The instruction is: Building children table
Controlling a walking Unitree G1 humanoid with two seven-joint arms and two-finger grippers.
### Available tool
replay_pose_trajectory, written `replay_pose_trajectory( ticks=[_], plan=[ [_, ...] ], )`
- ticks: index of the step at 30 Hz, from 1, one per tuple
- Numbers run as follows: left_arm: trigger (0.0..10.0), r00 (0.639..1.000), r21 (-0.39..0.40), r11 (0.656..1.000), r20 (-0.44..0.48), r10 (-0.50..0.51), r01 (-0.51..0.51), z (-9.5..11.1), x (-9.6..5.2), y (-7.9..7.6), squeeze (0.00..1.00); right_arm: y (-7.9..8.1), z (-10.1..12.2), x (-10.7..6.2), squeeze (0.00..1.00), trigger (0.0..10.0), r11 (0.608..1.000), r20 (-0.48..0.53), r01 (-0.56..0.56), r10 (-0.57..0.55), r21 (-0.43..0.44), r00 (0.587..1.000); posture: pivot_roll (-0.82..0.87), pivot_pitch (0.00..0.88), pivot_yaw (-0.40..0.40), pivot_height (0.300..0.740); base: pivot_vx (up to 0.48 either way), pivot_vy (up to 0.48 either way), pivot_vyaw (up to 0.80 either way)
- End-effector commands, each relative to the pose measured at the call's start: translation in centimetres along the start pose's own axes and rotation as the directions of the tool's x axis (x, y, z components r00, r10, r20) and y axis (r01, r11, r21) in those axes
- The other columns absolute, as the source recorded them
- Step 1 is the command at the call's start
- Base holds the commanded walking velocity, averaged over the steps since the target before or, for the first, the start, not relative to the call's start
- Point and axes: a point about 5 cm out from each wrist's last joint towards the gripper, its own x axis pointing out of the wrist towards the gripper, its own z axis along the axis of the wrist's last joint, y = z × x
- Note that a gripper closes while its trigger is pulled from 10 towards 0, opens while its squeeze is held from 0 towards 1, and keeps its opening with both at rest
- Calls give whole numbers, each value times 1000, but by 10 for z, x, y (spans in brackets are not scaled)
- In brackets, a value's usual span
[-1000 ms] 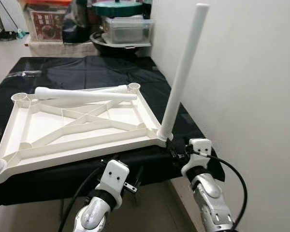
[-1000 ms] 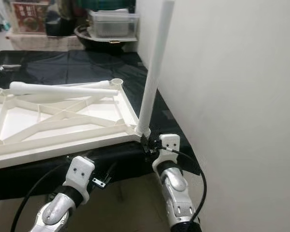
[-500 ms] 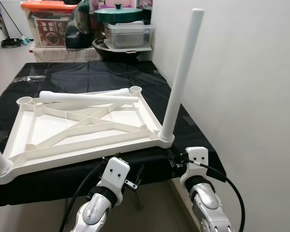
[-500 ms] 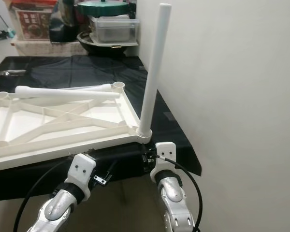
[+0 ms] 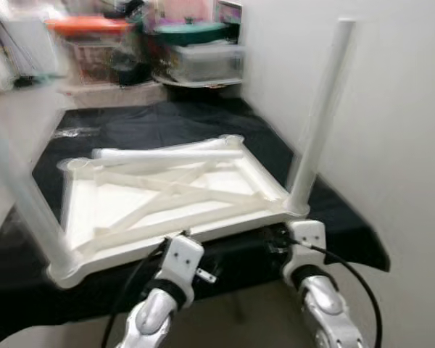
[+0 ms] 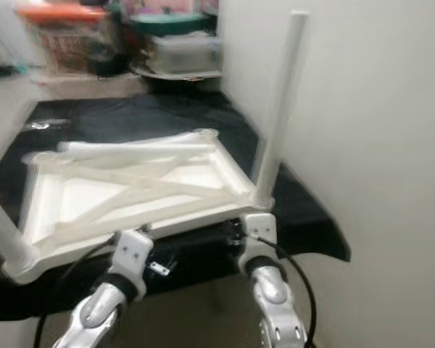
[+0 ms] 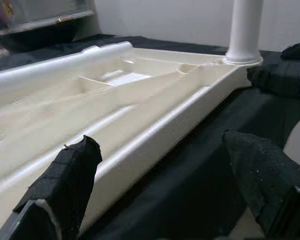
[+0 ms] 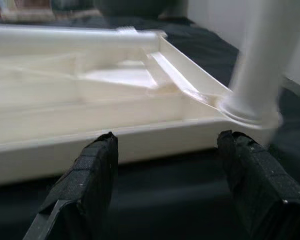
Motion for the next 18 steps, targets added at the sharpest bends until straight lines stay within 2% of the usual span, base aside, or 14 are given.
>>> replay_pose_trajectory(
  ticks=[1, 8, 11, 14, 18],
  plan=[
    [10000, 1000, 11, 1000, -20, 9, -9, -4, -2, 4, 0, 7, 2, 1, 0, 10000, 999, 2, -29, 29, 18, 1000, 64, 0, -76, 740, -281, 394, 0],
    [10000, 999, 21, 1000, -32, 3, -2, -6, -4, 3, 0, 8, 3, 0, 0, 10000, 999, -4, -36, 36, 18, 999, 67, 0, -77, 740, -447, 47, 0],
    [10000, 999, 22, 1000, -35, -2, 3, -7, -4, 3, 0, 9, 3, 0, 0, 10000, 999, -8, -37, 37, 17, 999, 68, 0, -75, 740, -277, 0, 0],
    [10000, 999, 46, 998, -45, -28, 30, -8, -3, -1, 0, 8, 4, -1, 0, 10000, 999, -10, -36, 36, 11, 999, 68, 0, -75, 740, 0, 0, 0],
    [10000, 999, 38, 999, -46, -28, 30, -8, -4, -1, 0, 8, 5, -1, 0, 10000, 1000, -9, -30, 30, 9, 999, 70, 0, -78, 740, 0, 0, 0]
  ],
)
